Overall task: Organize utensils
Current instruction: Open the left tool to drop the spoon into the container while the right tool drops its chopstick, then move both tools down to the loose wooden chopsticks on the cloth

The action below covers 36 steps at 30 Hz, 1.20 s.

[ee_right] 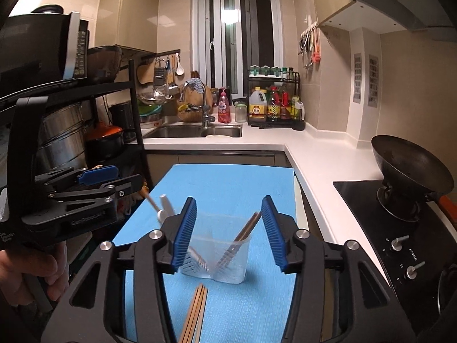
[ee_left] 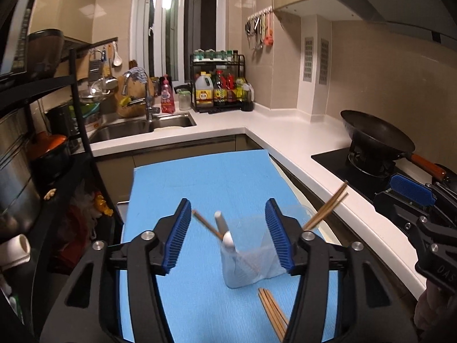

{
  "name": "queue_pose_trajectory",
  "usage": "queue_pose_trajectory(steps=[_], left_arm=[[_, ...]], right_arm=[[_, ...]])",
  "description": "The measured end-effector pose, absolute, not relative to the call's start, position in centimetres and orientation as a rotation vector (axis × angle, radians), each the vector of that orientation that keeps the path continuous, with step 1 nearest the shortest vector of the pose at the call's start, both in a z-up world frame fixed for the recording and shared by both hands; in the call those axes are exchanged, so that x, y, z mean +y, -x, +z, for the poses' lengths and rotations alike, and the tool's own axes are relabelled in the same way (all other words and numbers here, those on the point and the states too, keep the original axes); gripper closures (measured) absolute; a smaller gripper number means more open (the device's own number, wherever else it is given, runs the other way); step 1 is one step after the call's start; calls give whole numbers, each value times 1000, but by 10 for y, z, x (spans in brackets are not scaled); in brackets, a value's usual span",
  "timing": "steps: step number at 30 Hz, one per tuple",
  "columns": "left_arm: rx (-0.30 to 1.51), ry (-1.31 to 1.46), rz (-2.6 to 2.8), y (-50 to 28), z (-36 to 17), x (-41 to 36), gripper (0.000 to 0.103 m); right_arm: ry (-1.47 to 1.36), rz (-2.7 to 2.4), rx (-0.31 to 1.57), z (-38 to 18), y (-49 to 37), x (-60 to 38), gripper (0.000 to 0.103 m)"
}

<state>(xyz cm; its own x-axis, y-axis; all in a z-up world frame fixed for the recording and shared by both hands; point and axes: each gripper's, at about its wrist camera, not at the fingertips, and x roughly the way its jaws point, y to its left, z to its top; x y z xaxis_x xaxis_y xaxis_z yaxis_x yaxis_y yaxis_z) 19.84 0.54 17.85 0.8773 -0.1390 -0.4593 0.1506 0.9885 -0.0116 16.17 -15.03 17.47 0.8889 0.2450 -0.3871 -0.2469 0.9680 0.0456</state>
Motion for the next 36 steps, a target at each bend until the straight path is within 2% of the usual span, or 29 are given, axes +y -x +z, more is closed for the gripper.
queue_pose_trajectory(steps=[8, 11, 17, 18, 19, 20, 21, 22, 24, 36], left_arm=[[472, 0, -56, -111, 124, 17, 43], [502, 14, -43, -85, 95, 15, 43], [550, 46, -53, -51, 57, 16, 43], [562, 62, -57, -48, 50, 20, 44], [573, 68, -54, -46, 44, 21, 53], [594, 66, -50, -44, 35, 21, 68], [620, 64, -51, -42, 27, 20, 74], [648, 71, -63, -42, 18, 20, 78], [677, 97, -88, -41, 6, 19, 84], [708, 146, -159, -44, -9, 10, 84]], right_arm=[[-9, 246, 385, 135, -88, -153, 51], [-7, 223, 429, 107, -72, -154, 43], [2, 193, 537, 52, -51, -156, 43], [-24, 190, 556, 43, -49, -159, 43], [-36, 184, 573, 35, -48, -161, 44], [-43, 180, 589, 27, -47, -161, 45], [-49, 186, 606, 18, -46, -161, 51], [-51, 200, 636, 8, -49, -159, 68], [-56, 222, 707, -8, -57, -154, 86], [-26, 300, 846, -45, -72, -123, 85]])
